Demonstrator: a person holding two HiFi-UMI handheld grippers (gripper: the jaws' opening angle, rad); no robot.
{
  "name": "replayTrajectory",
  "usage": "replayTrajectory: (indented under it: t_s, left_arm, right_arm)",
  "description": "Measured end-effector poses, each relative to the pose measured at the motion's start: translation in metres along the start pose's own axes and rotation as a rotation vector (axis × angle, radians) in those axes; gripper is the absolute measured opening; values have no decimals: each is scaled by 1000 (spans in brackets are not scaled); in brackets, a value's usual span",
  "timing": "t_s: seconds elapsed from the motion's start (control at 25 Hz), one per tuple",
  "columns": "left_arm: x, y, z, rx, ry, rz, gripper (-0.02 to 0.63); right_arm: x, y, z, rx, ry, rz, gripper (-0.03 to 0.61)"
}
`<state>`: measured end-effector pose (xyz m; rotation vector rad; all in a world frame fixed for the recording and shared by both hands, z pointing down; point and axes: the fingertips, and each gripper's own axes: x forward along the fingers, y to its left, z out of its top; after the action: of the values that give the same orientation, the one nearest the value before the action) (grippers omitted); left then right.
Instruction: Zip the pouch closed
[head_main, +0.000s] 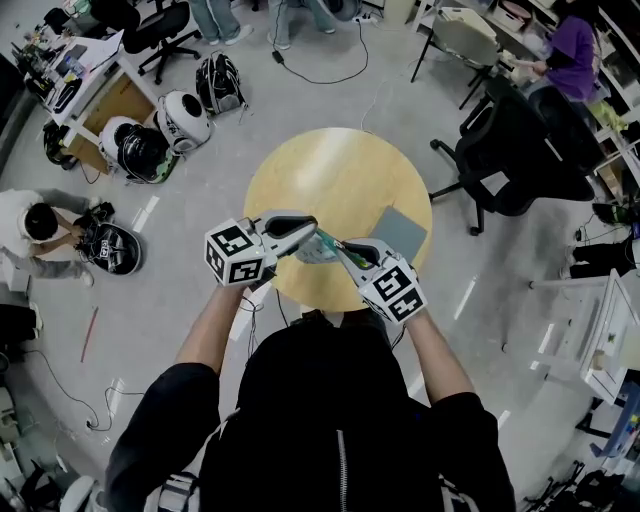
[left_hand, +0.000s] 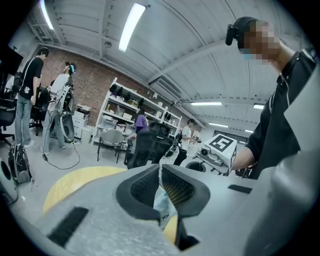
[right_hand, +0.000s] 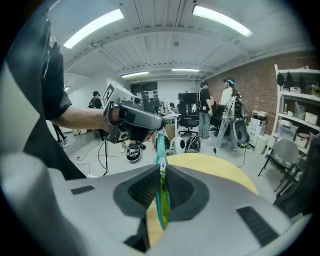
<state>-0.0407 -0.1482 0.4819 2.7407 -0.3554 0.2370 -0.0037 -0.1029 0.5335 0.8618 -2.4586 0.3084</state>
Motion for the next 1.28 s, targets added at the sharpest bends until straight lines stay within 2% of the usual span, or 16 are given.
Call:
replayTrajectory:
  t_s: [0.16, 1.28]
  left_arm:
    - [-1, 3, 1, -19, -23, 11, 23]
    - [-24, 17, 6, -26, -45, 39, 23]
  right_arm:
    - [-3, -3, -7, 16, 7, -3, 34]
    - [-13, -9, -45, 19, 76, -38, 34]
